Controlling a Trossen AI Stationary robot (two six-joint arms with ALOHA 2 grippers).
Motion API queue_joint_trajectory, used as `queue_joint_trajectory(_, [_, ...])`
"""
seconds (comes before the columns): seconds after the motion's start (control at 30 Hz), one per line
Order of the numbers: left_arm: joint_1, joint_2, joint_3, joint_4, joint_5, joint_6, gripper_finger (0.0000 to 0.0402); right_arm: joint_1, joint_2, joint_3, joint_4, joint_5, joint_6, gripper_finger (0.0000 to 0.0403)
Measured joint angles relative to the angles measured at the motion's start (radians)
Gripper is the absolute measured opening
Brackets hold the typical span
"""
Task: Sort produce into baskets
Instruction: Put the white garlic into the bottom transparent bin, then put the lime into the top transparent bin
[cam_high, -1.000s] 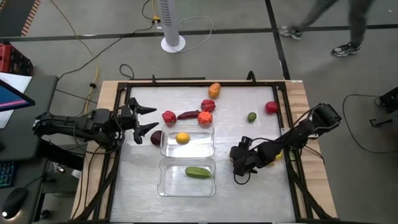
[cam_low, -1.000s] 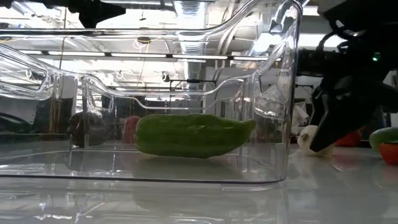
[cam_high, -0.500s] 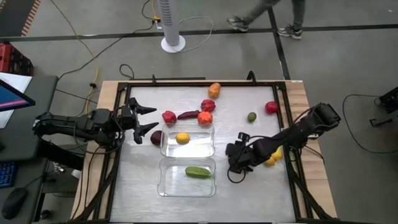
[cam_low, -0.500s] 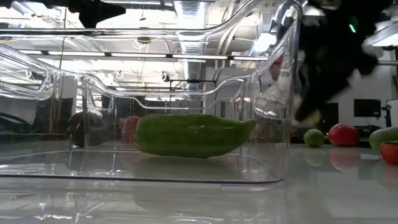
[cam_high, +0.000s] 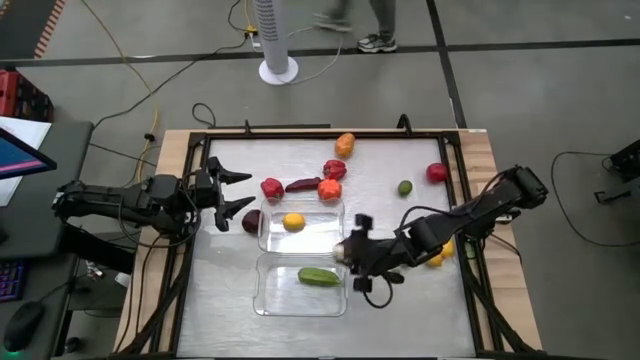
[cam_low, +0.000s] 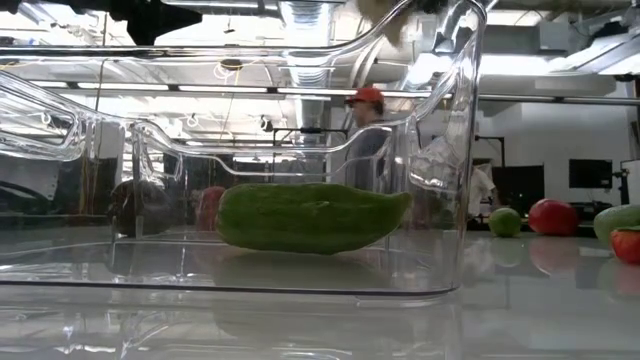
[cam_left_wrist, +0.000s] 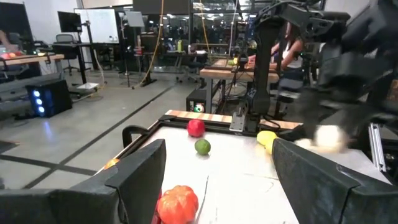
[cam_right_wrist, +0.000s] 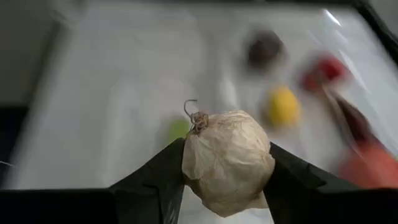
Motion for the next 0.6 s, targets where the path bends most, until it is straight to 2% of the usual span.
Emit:
queue_joint_trajectory(0.13, [0.000, 0.000, 0.000, 0.001, 0.000, 0.000, 0.0280, 0.001, 0.044, 0.000, 0.183, -0.124, -0.085, 0.0218])
queue_joint_trajectory(0.33, [0.000, 0.000, 0.000, 0.001, 0.000, 0.000, 0.0280, -0.007, 0.148, 0.000, 0.272, -0.271, -0.111, 0.0251])
queue_joint_trajectory(0.47, [0.000, 0.000, 0.000, 0.000, 0.000, 0.000, 0.0280, -0.026, 0.199, 0.001, 0.265, -0.325, -0.074, 0.0291])
queue_joint_trajectory(0.6, [0.000, 0.000, 0.000, 0.000, 0.000, 0.000, 0.0280, -0.047, 0.199, 0.045, 0.148, -0.339, -0.043, 0.0333])
